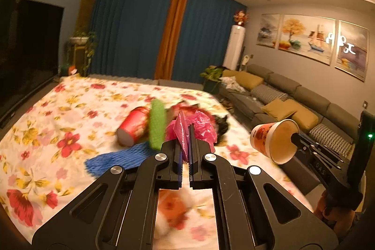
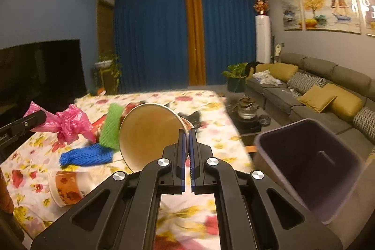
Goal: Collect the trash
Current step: 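Carry the pink bag in the left gripper while the right gripper carries the cup to the bin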
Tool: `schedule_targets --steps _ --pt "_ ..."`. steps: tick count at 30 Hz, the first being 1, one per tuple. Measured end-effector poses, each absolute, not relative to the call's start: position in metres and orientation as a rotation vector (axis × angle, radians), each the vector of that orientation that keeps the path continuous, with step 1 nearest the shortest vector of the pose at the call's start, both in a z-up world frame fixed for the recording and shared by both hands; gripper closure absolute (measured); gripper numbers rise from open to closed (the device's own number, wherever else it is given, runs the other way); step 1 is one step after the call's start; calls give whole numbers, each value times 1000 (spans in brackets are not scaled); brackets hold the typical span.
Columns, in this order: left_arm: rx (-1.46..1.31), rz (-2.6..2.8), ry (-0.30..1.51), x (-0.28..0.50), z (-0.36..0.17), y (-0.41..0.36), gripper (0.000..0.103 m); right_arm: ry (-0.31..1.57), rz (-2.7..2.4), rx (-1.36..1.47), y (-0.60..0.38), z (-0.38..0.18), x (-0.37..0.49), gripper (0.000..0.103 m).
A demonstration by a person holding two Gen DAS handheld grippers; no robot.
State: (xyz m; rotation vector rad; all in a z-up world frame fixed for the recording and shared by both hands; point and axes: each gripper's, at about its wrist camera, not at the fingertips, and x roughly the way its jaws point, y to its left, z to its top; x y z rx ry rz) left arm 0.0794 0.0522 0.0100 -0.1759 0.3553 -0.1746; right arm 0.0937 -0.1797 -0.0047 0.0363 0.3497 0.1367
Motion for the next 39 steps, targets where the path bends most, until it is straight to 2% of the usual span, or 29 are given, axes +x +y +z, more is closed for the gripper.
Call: schedule_targets --steps 9,22,39 --pt "-116 -374 316 81 34 -49 101 283 -31 95 -262 11 63 99" --pt "-21 -606 336 111 18 -195 101 258 -207 150 -350 3 41 99" --pt "-9 -662 389 156 -7 -242 101 304 -235 184 -379 -18 50 99"
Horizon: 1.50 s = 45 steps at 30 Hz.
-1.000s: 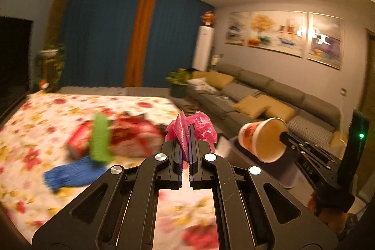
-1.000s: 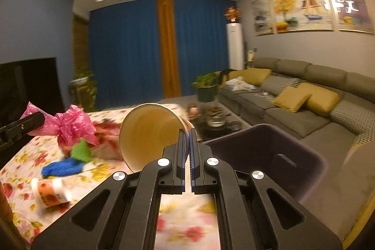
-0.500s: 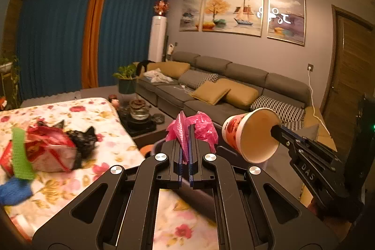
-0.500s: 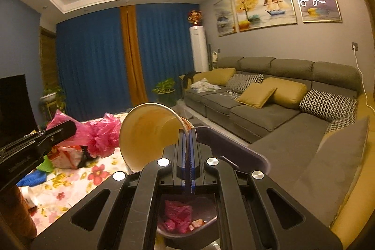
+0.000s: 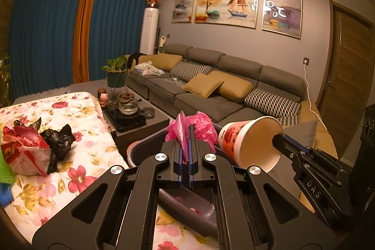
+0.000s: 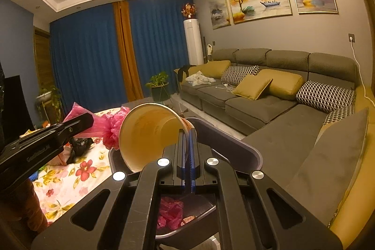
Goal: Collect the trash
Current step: 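Carry the pink bag in the left gripper while the right gripper carries the cup to the bin, then open both grippers over the grey bin to release the bag and cup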
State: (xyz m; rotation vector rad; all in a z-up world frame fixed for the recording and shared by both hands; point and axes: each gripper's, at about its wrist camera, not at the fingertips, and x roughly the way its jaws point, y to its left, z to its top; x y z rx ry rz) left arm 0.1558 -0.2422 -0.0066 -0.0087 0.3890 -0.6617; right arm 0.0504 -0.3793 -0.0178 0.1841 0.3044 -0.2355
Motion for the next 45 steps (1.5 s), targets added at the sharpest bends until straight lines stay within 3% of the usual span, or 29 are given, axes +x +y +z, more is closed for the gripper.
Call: schedule_targets --steps 23,26,28,31,33,37,40,45 --pt "25 -690 432 171 -16 -265 100 339 -218 193 -377 -23 59 99" --pt "30 -683 434 173 -17 -267 87 343 -209 195 -378 -24 62 99" --pt "18 -676 430 174 -16 -265 61 351 -201 199 -380 -25 65 99" --pt "-8 -651 416 175 -17 -257 41 357 -201 208 -384 -28 67 87" --pt "-18 -636 415 175 -17 -252 36 352 -207 214 -386 -29 66 74" --pt "-42 -601 399 171 -12 -238 27 340 -213 219 -387 -27 63 71" --pt "-43 -562 373 162 -9 -227 22 324 -221 215 -384 -25 60 59" --pt "-39 -493 357 148 -11 -202 20 296 -215 208 -375 -20 56 51"
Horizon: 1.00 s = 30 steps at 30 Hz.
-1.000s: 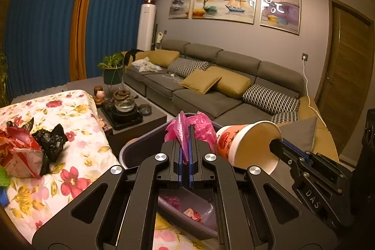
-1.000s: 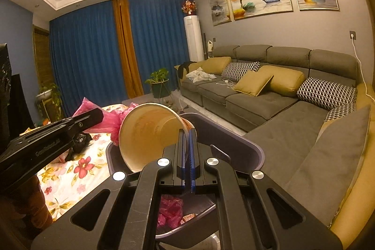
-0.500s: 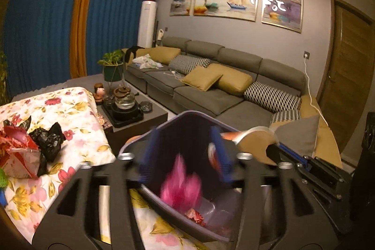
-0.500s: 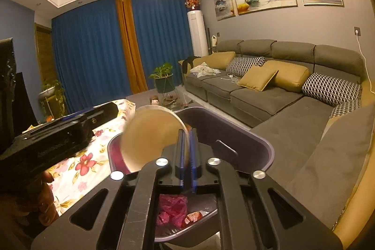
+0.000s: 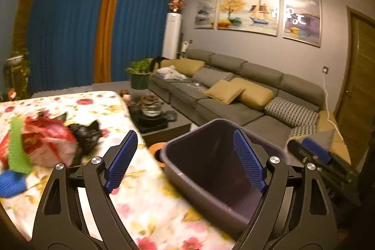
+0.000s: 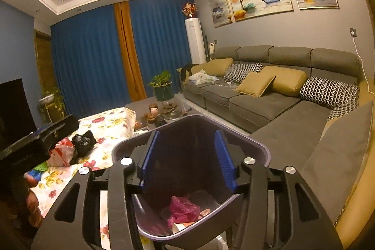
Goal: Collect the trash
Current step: 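Open both grippers over the grey bin to release the bag and cup, then return to the bed and grasp the white paper cup with the left gripper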
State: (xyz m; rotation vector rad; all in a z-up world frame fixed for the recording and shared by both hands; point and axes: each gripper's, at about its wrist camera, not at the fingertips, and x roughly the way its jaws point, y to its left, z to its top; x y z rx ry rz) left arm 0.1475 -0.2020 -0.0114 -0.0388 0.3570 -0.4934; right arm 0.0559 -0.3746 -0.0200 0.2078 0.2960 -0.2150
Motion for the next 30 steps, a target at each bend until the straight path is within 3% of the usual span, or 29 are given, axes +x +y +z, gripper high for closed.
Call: schedule_targets --steps 30 --pt "-84 54 390 41 -49 47 20 324 123 87 -203 -19 62 45"
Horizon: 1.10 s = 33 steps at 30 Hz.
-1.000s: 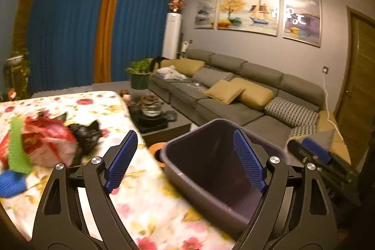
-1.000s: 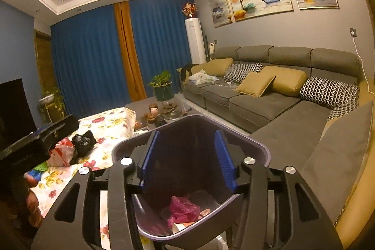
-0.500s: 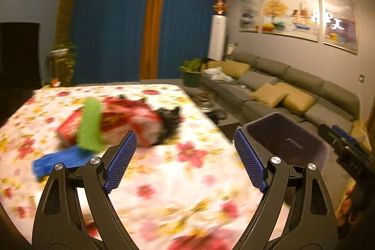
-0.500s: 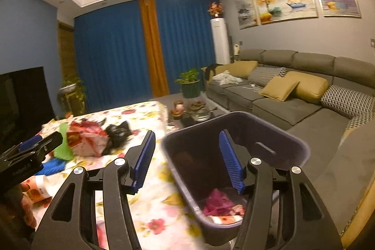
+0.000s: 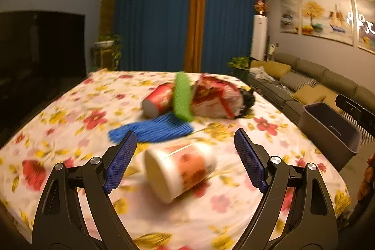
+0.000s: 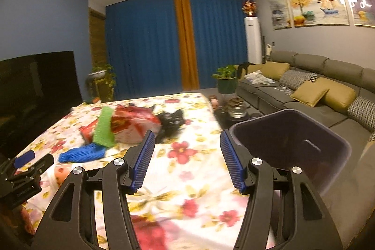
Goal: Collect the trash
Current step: 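Return to the bed and grasp the white paper cup with the left gripper, then lift the paper cup with the left gripper while the right gripper grasps the green foam net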
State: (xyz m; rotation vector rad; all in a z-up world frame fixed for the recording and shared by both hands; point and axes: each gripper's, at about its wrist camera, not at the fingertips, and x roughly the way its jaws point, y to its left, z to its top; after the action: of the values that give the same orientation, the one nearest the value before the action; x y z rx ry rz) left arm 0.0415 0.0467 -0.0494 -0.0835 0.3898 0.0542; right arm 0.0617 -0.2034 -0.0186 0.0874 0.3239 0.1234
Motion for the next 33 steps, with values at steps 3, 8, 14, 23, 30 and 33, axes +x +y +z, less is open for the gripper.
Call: schedule_targets --steps 3,8,14,23,30,33 --pt "-103 61 401 36 -57 58 20 326 152 73 -187 -18 61 45" --pt "-129 31 429 37 -69 64 27 327 189 45 -162 -16 61 45" --pt "-173 -5 491 49 -82 68 49 331 216 22 -145 -17 63 45" --pt "-221 -60 540 64 -92 72 90 365 267 1 -122 -25 73 45" --pt "-216 -71 512 70 -83 75 101 392 294 -21 -105 -30 92 45" --pt "-230 -66 497 74 -76 82 101 405 303 -22 -97 -30 104 45"
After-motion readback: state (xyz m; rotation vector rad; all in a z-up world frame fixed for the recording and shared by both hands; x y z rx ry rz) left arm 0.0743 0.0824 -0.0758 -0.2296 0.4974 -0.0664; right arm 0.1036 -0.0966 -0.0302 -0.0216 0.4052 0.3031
